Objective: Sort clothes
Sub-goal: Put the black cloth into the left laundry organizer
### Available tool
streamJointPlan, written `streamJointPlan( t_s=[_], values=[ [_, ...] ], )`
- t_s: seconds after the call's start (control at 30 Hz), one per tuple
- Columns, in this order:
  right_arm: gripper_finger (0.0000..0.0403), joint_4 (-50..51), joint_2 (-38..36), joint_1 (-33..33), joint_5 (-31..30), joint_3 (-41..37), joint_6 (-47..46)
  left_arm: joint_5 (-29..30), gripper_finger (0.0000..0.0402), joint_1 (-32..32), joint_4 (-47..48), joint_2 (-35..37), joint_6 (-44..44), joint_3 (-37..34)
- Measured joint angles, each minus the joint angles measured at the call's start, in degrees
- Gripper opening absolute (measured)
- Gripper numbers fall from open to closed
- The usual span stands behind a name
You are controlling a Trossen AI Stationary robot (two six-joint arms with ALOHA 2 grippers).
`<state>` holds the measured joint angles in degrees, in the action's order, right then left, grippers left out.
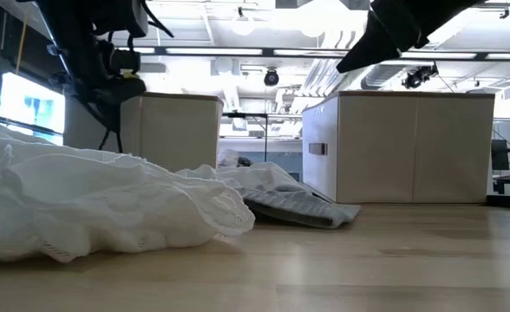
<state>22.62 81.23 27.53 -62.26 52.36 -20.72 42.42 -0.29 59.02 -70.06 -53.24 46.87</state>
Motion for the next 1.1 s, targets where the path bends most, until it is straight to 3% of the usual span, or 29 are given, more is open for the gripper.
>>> streamJointPlan(
  t_s=[0.1,0.27,0.47,0.63,0.8,0.9,1.1],
  values=[
    [0.0181,-1.34,0.0,0.0,0.17,0.0,1.62,0.14,0.0007,-0.01,0.32,0.0,2.65,0.28],
    [0.0181,-2.59,0.0,0.0,0.23,0.0,3.8,0.41,0.0003,-0.39,4.66,0.0,6.52,5.66],
    [0.0181,-4.08,0.0,-0.73,0.22,0.02,6.27,7.29,0.0001,0.03,9.85,0.03,15.06,17.11],
    [0.0181,-4.69,0.0,-1.96,0.37,0.02,7.69,12.22,0.0001,5.28,10.49,0.04,27.04,24.82],
    [0.0181,-6.11,0.0,-2.58,3.03,0.02,8.45,8.08,0.0001,17.36,9.3,0.04,34.92,27.41],
    [0.0181,-7.41,0.0,-2.54,4.98,0.02,9.21,0.33,0.0011,26.62,6.41,0.04,41.19,26.82],
    [0.0181,-7.9,0.0,-2.4,7.4,0.02,8.73,-12.08,0.0092,40.48,-1.37,-0.04,51.52,25.99]
  ],
)
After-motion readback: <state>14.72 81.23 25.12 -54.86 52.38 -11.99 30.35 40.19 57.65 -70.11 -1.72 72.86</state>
